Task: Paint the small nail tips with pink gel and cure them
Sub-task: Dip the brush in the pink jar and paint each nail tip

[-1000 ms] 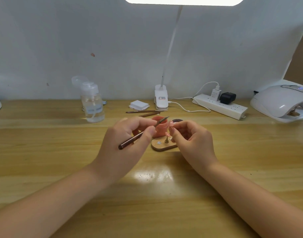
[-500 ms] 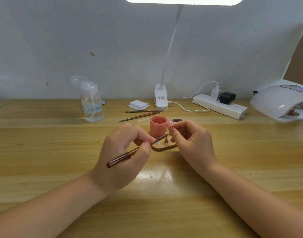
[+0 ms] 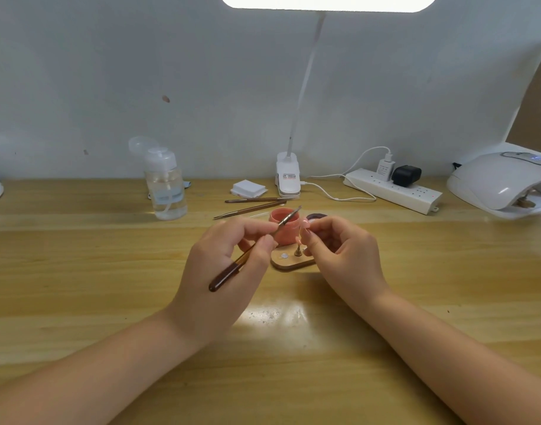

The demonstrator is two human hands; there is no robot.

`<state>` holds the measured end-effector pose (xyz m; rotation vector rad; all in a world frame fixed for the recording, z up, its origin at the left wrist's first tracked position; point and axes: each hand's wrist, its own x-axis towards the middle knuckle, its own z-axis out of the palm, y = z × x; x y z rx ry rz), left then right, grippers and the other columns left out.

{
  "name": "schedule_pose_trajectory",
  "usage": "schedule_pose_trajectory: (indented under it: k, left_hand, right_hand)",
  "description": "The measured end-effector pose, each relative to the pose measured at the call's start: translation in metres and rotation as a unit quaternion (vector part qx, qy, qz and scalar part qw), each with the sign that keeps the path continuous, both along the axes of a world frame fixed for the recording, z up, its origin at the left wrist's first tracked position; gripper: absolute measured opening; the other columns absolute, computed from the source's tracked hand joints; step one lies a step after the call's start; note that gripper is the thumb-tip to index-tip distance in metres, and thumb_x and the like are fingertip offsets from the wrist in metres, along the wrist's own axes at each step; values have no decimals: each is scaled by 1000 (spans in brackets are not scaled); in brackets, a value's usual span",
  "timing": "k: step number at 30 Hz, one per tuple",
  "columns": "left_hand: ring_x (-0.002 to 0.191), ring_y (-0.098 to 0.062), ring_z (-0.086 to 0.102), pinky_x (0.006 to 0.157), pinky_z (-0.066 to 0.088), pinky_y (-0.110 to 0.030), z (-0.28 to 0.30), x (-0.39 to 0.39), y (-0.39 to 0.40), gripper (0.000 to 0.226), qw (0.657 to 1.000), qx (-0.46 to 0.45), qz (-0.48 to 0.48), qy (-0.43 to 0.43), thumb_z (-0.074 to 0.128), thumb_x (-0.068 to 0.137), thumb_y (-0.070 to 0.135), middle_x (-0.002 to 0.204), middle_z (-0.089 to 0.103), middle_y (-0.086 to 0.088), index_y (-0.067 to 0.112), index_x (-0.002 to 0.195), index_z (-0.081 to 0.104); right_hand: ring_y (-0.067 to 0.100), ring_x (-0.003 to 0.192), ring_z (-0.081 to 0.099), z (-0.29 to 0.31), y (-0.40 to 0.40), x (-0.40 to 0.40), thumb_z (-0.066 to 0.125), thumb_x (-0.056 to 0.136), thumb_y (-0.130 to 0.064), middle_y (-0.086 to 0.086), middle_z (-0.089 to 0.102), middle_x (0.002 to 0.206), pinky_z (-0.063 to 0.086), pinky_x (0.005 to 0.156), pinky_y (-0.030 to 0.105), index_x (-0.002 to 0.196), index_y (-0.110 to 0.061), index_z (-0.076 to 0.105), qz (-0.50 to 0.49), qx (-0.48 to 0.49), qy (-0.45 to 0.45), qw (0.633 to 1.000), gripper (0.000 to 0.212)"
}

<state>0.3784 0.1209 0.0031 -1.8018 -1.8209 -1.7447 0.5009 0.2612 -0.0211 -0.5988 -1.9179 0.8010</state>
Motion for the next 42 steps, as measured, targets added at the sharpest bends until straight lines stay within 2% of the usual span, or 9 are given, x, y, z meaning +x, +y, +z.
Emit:
schedule_pose_trajectory:
  k: [5, 11, 19, 23, 27, 30, 36, 39, 42]
  left_hand:
    - [78, -10, 61, 69, 38, -9, -3, -3, -2, 21, 1000, 2, -10, 19, 48, 83, 30, 75, 66, 10, 22, 87, 67]
    - [82, -8, 61, 71, 37, -8, -4, -1, -1, 20, 1000, -10, -6, 15, 50, 83, 34, 80, 68, 12, 28, 92, 67]
    - [79, -5, 61, 69, 39, -6, -4, 1, 0, 11, 1000, 0, -11, -11, 56, 88, 21, 78, 68, 11, 24, 93, 66]
    - [76, -10, 61, 69, 39, -10, -6, 0, -3, 19, 1000, 6, -19, 9, 49, 83, 29, 71, 65, 7, 21, 85, 66]
    - [76, -13, 62, 68, 49, -24, -7, -9, -3, 17, 998, 29, -10, -63, 48, 83, 33, 78, 66, 5, 26, 87, 64]
    - [77, -12, 63, 70, 51, -24, -11, -17, 2, 14, 988, 35, 8, -153, 52, 84, 33, 79, 67, 5, 28, 88, 65]
    - [77, -6, 62, 71, 48, -18, -19, -31, 13, 15, 971, 41, 35, -232, 51, 85, 28, 76, 68, 10, 25, 89, 65]
    - [76, -7, 62, 70, 49, -19, -20, -30, 13, 15, 973, 35, 32, -228, 52, 85, 27, 77, 68, 9, 24, 90, 65]
    - [78, -10, 64, 71, 51, -21, -21, -28, 12, 14, 977, 27, 22, -211, 53, 85, 26, 80, 68, 7, 24, 91, 65]
  right_hand:
    - [12, 67, 67, 1, -1, 0, 69, 86, -12, -2, 70, 74, 57, 65, 38, 91, -14, 69, 4, 4, -4, 1000, 5]
    - [12, 67, 68, 1, -1, 1, 70, 86, -12, -1, 70, 73, 57, 65, 39, 90, -12, 70, 1, 4, -1, 1000, 4]
    - [15, 68, 68, 1, -1, 0, 69, 87, -15, 0, 70, 74, 57, 66, 42, 90, -13, 69, 3, -15, 4, 1000, 5]
    - [16, 68, 68, 3, -1, 1, 70, 86, -16, -1, 70, 73, 57, 67, 43, 87, -17, 67, -7, -37, 16, 999, 3]
    - [18, 68, 69, 7, -1, 3, 72, 83, -14, 0, 71, 72, 58, 68, 42, 86, -15, 69, -29, -68, 57, 996, 5]
    - [18, 65, 69, 10, -6, 2, 71, 81, -10, 2, 71, 70, 59, 66, 42, 84, -15, 70, -14, -82, 74, 994, 6]
    - [12, 62, 64, 3, -10, -7, 73, 82, -25, -7, 68, 63, 54, 64, 37, 77, -23, 77, -1, -41, -44, 998, 7]
    - [3, 53, 51, -1, -7, -12, 70, 83, -38, -16, 56, 51, 37, 56, 21, 77, -26, 77, -48, 12, -135, 990, 15]
    - [5, 57, 46, -3, -6, -15, 65, 86, -40, -16, 49, 50, 30, 56, 23, 80, -27, 77, -81, 44, -202, 975, 18]
